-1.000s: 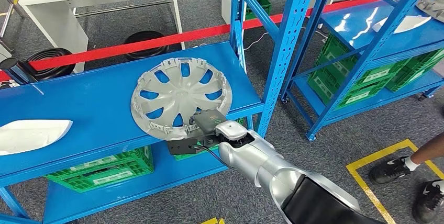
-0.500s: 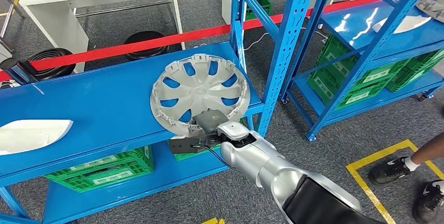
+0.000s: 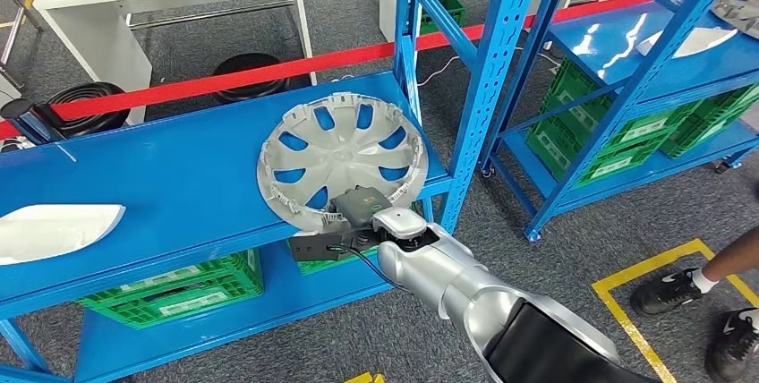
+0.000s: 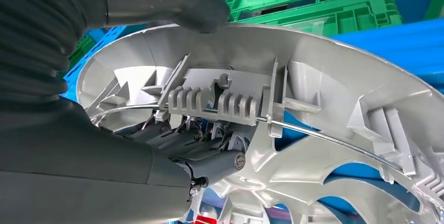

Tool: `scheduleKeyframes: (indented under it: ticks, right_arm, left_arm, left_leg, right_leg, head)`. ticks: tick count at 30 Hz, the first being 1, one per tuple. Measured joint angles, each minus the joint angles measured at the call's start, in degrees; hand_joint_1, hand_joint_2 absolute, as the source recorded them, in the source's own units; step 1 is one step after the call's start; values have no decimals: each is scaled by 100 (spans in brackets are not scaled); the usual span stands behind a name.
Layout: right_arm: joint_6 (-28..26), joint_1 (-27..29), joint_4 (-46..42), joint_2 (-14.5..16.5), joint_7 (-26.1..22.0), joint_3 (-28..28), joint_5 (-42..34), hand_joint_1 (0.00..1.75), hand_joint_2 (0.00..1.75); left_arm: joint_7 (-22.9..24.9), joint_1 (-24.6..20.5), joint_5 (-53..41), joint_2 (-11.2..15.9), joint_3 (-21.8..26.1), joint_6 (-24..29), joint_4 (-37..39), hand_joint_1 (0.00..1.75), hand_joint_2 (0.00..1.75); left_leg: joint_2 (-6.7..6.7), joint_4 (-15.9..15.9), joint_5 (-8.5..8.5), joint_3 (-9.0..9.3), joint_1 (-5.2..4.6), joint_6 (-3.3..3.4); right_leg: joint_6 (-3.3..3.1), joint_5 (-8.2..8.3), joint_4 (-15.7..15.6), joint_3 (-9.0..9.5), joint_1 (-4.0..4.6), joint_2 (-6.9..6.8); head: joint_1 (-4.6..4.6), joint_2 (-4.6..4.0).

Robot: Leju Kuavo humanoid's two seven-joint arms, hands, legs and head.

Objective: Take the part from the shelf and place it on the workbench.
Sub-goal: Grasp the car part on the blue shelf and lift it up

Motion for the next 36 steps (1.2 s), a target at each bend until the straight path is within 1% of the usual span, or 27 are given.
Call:
scheduleKeyframes:
  ticks: [8,12,19,23,26,29,36]
  right_arm:
    - [-338,-113,-5,-101,-139,-165,-180,175,175]
    - [-368,-229,-7,-132,-181,-240,-199,175,175]
    - [-372,-245,-7,-150,-197,-319,-205,175,175]
    - [-417,-246,-7,-156,-204,-330,-204,175,175]
    - [-676,-274,-42,-184,-270,-346,-209,175,175]
    - [-975,-405,-169,-254,-441,-423,-235,175,175]
    - [-1245,-857,-641,-325,-815,-567,-259,175,175]
  left_arm:
    - [0,8,2,0,43,-53,0,0,0]
    - [1,9,1,0,60,-58,0,0,0]
    - [1,10,1,0,85,-61,0,0,0]
    - [1,10,-4,0,86,-61,0,0,175]
    - [1,9,-36,0,86,-61,0,0,175]
    - [1,4,-72,-2,86,-61,0,0,175]
    - [1,2,-32,-13,106,3,0,0,175]
  left_leg:
    - [-1,0,0,-3,0,0]
    - [-1,0,0,-4,0,0]
    - [0,0,-1,-7,0,-1]
    - [-1,0,-1,-7,0,-1]
    - [-1,0,0,-8,0,0]
    - [-1,0,0,-10,-1,0]
    - [2,0,0,-9,0,-1]
  right_leg:
    - [2,2,1,-2,0,0]
    - [1,1,1,-3,1,0]
    - [1,0,2,-7,1,1]
    - [1,0,2,-7,1,1]
    - [1,1,2,-8,0,1]
    - [3,2,2,-10,0,1]
    - [5,4,4,-11,0,4]
  head:
    - [1,0]
    - [1,0]
    - [1,0]
    - [0,0]
    - [1,0]
    - [1,0]
    - [0,0]
